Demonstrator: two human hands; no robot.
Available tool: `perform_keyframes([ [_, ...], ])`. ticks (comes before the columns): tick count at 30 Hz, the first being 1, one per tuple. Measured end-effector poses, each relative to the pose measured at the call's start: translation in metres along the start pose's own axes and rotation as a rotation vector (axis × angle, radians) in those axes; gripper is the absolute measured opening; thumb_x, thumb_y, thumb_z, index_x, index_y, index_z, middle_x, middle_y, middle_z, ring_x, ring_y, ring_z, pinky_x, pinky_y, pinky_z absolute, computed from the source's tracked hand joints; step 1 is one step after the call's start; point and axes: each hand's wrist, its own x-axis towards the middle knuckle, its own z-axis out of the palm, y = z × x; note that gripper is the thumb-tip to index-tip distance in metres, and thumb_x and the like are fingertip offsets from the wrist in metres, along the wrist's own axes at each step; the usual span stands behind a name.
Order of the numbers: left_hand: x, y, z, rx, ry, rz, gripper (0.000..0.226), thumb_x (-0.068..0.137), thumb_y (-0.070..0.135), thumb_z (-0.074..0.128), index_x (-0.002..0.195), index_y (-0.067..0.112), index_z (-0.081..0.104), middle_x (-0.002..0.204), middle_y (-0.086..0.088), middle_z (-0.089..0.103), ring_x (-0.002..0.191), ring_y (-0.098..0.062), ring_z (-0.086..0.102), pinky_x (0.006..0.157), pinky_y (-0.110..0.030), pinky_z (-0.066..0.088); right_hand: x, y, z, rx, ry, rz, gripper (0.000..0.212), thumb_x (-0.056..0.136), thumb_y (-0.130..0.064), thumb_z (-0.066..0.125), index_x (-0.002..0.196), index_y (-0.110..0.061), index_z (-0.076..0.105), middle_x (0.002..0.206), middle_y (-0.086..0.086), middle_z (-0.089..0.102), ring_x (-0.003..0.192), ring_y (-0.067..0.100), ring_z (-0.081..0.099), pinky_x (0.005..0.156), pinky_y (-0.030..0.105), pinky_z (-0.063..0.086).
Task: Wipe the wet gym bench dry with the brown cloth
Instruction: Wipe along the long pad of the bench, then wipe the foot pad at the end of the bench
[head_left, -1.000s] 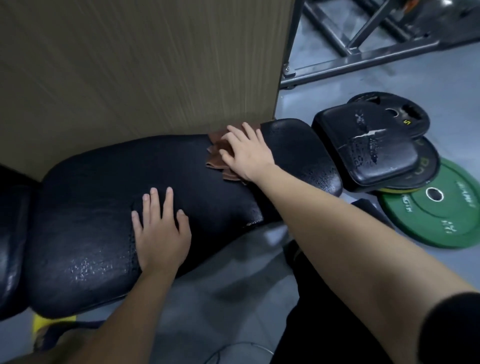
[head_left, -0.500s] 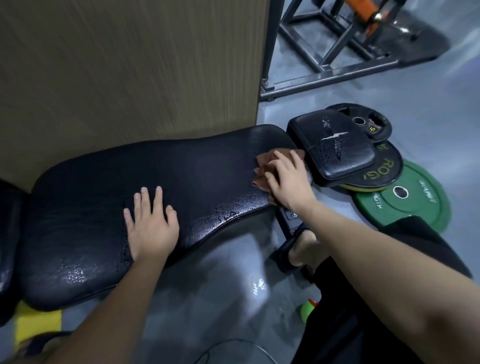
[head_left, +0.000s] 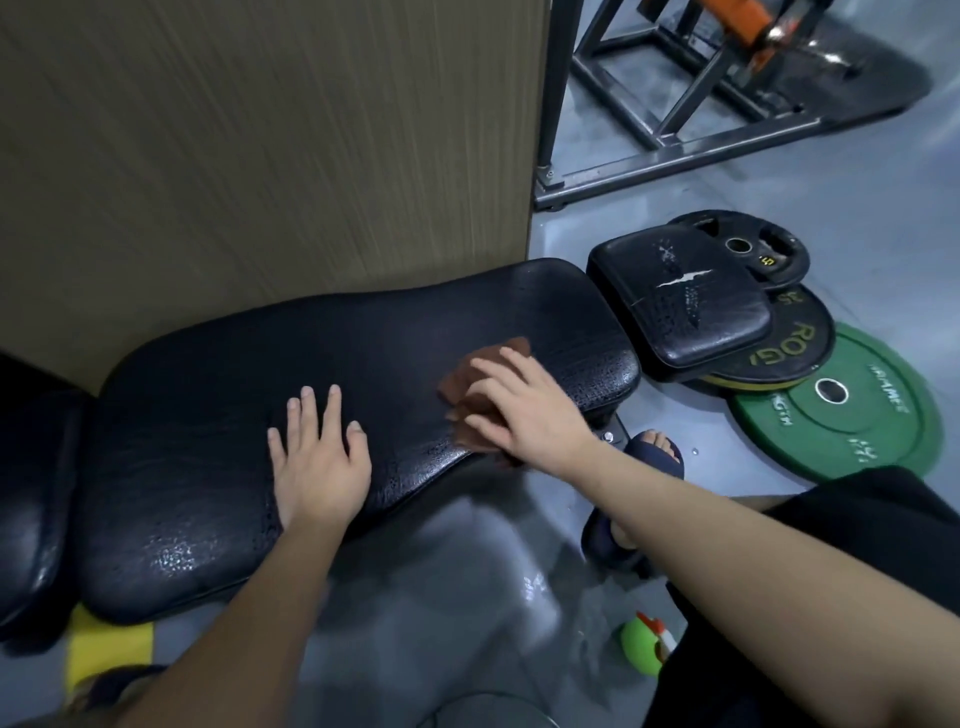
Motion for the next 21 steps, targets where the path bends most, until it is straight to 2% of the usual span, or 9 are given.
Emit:
perform_keyframes([
  [4, 0.0, 0.003, 0.0, 0.022, 0.006, -0.01, 0.06, 0.106, 0.041, 0.025, 0.164, 0.028, 0.014, 0.172, -0.002, 0.006, 0.159, -0.018, -0.001, 0.128, -0.047, -0.001, -0.009, 0.076, -0.013, -0.035, 0.053, 0.276, 0.038, 0.099, -0.054, 0.049, 0.116, -0.023, 0.063, 0.14, 0.004, 0.062, 0.141, 0.035, 0.048, 0.118, 0.052, 0.034],
  [8, 0.001, 0.003, 0.001, 0.036, 0.005, -0.004, 0.06, 0.106, 0.042, 0.024, 0.164, 0.027, 0.013, 0.172, -0.002, 0.005, 0.159, -0.019, -0.001, 0.128, -0.048, 0.0, -0.011, 0.091, -0.013, -0.027, 0.089, 0.446, 0.045, 0.098, -0.06, 0.048, 0.115, -0.022, 0.063, 0.137, 0.004, 0.063, 0.141, 0.036, 0.048, 0.119, 0.053, 0.031],
  [10, 0.001, 0.003, 0.001, 0.038, 0.005, 0.002, 0.06, 0.107, 0.042, 0.024, 0.164, 0.026, 0.014, 0.172, -0.002, 0.006, 0.159, -0.019, 0.0, 0.128, -0.049, 0.0, -0.012, 0.079, -0.016, -0.019, 0.094, 0.412, 0.052, 0.093, -0.066, 0.054, 0.113, -0.02, 0.065, 0.138, 0.006, 0.063, 0.14, 0.038, 0.047, 0.119, 0.054, 0.031],
  [13, 0.001, 0.004, 0.0, 0.025, -0.01, 0.001, 0.057, 0.107, 0.039, 0.027, 0.162, 0.022, 0.022, 0.172, -0.004, 0.008, 0.159, -0.02, 0.0, 0.127, -0.053, -0.004, -0.015, 0.052, -0.019, 0.02, 0.079, 0.228, 0.056, 0.089, -0.068, 0.06, 0.111, -0.017, 0.068, 0.139, 0.008, 0.062, 0.137, 0.039, 0.049, 0.118, 0.053, 0.034],
  [17, 0.001, 0.009, -0.003, 0.058, -0.011, 0.007, 0.055, 0.108, 0.037, 0.029, 0.158, 0.015, 0.032, 0.171, -0.011, 0.015, 0.159, -0.026, 0.006, 0.125, -0.058, -0.008, -0.015, 0.017, -0.002, 0.104, 0.03, 0.03, 0.035, 0.093, -0.049, 0.064, 0.112, -0.021, 0.067, 0.138, 0.005, 0.063, 0.133, 0.039, 0.053, 0.111, 0.053, 0.042],
  [19, 0.001, 0.014, -0.006, 0.034, 0.005, 0.025, 0.057, 0.109, 0.041, 0.027, 0.154, 0.008, 0.04, 0.168, -0.014, 0.022, 0.158, -0.028, 0.012, 0.125, -0.058, -0.005, -0.012, 0.019, -0.007, 0.108, 0.01, -0.031, 0.029, 0.095, -0.045, 0.062, 0.113, -0.023, 0.065, 0.136, 0.001, 0.063, 0.13, 0.035, 0.054, 0.107, 0.051, 0.046],
  [21, 0.001, 0.025, -0.008, -0.002, 0.028, 0.097, 0.063, 0.108, 0.046, 0.021, 0.147, 0.004, 0.048, 0.165, -0.014, 0.032, 0.155, -0.028, 0.022, 0.126, -0.057, -0.002, -0.01, 0.035, -0.023, 0.072, -0.001, -0.061, 0.025, 0.092, -0.037, 0.067, 0.111, -0.021, 0.065, 0.129, 0.0, 0.066, 0.12, 0.033, 0.057, 0.096, 0.046, 0.051],
])
